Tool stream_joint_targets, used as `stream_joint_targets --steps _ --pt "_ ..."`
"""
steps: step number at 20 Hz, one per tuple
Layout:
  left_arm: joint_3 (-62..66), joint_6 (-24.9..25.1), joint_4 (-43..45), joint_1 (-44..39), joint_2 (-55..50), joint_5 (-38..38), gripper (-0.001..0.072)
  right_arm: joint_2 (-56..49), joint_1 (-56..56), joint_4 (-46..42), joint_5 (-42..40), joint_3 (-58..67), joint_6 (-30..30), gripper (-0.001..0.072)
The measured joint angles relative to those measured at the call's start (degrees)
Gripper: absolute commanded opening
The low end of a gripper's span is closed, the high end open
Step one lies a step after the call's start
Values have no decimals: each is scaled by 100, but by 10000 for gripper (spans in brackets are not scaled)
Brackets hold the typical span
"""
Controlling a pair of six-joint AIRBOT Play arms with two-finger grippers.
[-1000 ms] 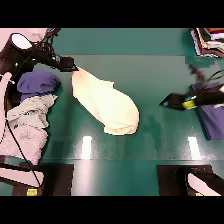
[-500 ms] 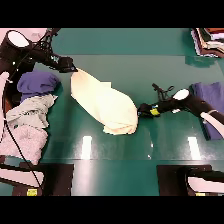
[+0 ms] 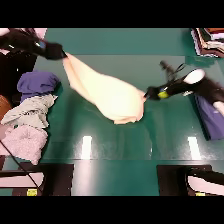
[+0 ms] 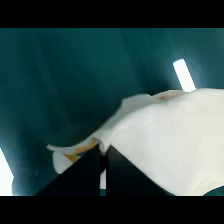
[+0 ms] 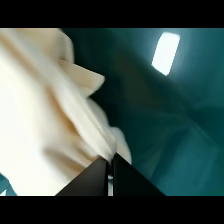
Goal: Fold the shirts.
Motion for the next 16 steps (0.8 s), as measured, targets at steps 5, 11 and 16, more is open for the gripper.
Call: stream_joint_targets --steps 5,11,16 --pt "905 -26 -20 -4 1054 122 26 1246 -719 -345 184 1290 109 14" --pt "1167 -42 -188 -4 2402 651 26 2387 -1318 -428 293 2496 81 14" --pt "1204 -42 -424 -4 3379 1423 26 3047 -2013 -428 319 3257 13 14"
